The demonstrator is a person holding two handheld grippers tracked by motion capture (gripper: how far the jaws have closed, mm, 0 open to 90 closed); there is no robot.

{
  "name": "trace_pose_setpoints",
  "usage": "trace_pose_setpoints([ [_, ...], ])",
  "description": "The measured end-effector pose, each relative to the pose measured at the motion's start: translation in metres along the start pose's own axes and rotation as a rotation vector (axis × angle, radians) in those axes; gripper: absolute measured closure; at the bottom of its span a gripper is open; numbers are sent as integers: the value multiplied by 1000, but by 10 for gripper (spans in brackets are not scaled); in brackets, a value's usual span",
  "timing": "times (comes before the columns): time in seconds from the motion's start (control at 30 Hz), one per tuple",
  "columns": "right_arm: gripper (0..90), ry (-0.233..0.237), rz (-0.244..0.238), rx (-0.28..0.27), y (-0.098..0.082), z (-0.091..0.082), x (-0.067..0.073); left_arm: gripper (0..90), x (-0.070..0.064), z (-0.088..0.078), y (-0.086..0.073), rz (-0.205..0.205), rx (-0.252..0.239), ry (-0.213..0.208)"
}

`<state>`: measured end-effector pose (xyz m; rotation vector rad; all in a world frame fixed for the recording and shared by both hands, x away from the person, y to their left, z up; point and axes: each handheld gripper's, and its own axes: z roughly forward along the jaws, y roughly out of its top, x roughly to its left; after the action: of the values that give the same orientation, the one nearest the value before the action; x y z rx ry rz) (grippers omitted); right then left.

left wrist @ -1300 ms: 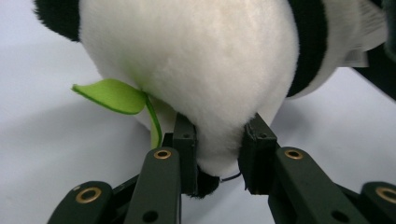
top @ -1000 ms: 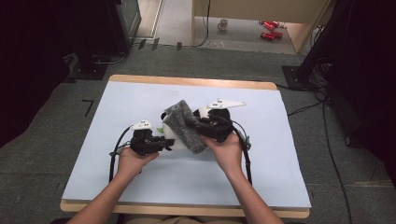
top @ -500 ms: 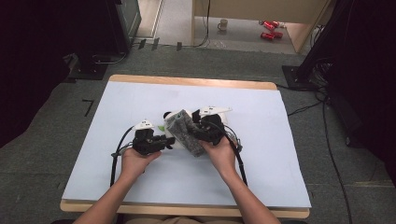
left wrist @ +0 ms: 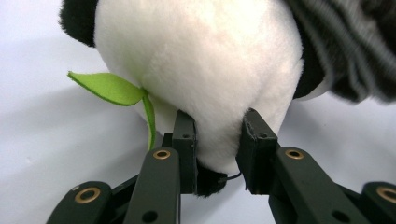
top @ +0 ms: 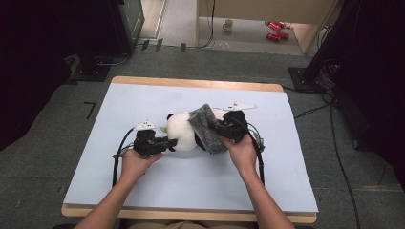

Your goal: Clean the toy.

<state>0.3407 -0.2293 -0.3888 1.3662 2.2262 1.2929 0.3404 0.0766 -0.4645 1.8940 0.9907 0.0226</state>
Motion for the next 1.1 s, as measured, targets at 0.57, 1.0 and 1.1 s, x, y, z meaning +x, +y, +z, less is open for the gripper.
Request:
trace_pose_setpoints([
  [0.57,786,-99,145,-41,-13,-30,-54,714,4,2,1,-23,14,-7],
  [1.0,789,0,65,-103,11,-48,-15,713,4,2,1,-50,2,-8],
  [1.1,789,46,36,-102,16,-43,1,712,4,2,1,-46,-5,-6],
])
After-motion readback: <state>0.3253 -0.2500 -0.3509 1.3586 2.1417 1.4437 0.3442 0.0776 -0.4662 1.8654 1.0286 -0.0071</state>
